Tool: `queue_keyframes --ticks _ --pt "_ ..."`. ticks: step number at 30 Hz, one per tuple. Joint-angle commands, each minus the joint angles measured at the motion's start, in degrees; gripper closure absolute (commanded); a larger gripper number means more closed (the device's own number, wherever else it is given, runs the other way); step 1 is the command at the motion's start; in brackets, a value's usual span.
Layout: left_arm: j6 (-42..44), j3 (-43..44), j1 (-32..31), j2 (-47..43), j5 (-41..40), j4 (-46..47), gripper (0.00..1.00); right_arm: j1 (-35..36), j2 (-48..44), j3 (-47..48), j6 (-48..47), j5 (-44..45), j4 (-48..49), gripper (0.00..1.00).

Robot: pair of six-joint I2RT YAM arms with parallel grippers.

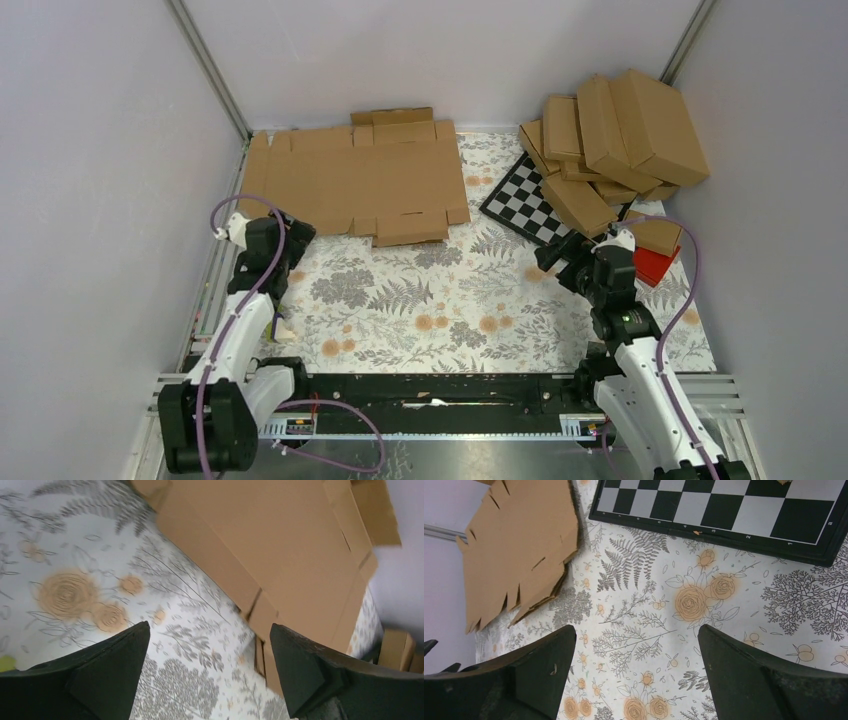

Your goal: Fold the paper box

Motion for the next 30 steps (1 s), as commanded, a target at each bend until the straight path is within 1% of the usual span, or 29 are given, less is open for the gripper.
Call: queue_keyframes --ticks 1,4,6,10,18,26,27,30 --pt "-7.1 2.4 5.7 3.2 0.5 4.5 0.01 0.2 -2.0 1.2 1.1 -1.1 0.2 0.00" --pt "-9.0 2.5 9.1 7.3 3.4 7.7 0.03 0.2 -2.2 0.6 1.2 -1.5 0.5 0.00" --pt "-10.3 1.1 11.1 9.9 6.7 12.2 0.06 0.2 -2.0 0.2 0.5 -2.5 1.5 0.00" --pt "-11.6 -0.8 12.4 14.5 14.0 21.3 0.12 0.2 -1.4 0.3 0.3 -1.8 1.7 0.00" --pt "-12.5 -0.6 12.4 21.7 15.6 26.5 0.16 0.2 -1.4 -0.9 1.7 -0.9 3.6 0.00" --pt "-15.9 -1.2 12.4 28.2 17.3 33.7 0.19 0.2 -2.0 -2.4 3.2 0.4 4.0 0.00" --pt "-16.2 -1.1 12.3 29.1 17.6 34.4 0.20 0.2 -2.3 -2.6 3.2 0.4 4.5 0.00" --pt "-17.0 -1.3 12.3 30.4 17.6 36.8 0.27 0.2 -2.5 -2.5 3.1 0.6 4.7 0.00"
